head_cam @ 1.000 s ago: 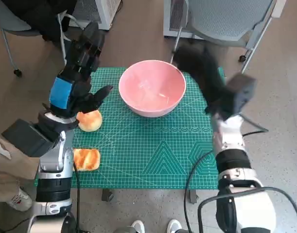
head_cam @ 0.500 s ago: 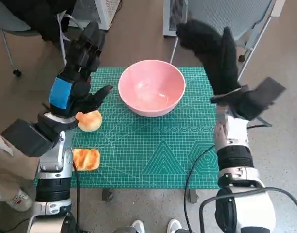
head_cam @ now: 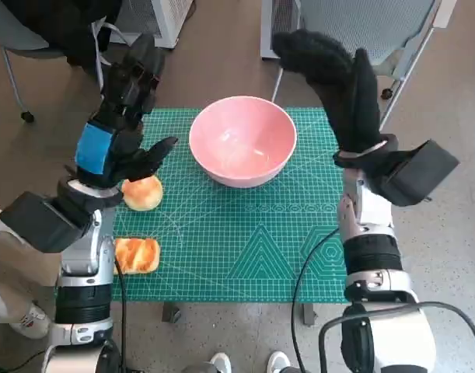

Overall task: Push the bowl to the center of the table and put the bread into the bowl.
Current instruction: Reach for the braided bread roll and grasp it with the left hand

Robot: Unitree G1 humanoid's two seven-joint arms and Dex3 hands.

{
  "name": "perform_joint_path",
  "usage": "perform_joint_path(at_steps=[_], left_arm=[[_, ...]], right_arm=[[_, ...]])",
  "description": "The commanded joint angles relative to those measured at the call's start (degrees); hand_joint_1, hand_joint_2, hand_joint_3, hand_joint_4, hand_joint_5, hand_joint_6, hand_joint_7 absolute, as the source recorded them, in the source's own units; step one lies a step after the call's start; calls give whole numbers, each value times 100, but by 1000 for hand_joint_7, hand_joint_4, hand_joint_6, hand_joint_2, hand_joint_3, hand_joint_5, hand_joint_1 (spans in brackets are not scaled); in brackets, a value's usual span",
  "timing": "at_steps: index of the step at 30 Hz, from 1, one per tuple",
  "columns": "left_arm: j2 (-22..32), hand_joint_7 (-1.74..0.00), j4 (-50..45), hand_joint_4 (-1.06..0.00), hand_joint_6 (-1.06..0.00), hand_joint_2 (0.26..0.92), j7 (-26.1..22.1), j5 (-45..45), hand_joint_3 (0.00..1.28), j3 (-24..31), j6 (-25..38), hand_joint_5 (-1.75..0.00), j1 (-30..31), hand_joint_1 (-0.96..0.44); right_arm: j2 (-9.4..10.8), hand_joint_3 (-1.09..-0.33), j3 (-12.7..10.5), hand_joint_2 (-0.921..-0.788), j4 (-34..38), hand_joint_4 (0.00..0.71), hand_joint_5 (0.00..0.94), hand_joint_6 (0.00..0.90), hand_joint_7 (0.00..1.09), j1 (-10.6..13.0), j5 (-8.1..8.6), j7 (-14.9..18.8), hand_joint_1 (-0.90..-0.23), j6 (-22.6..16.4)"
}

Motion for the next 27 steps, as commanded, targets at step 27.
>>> perform_joint_path(at_steps=[27], left_arm=[[444,-229,-1157,-8,1,921,111,193,303,63,715,-1,548,-701]], right_arm=[[111,-901,99,-921,-255,142,3,9,468,284,275,175,-666,271]])
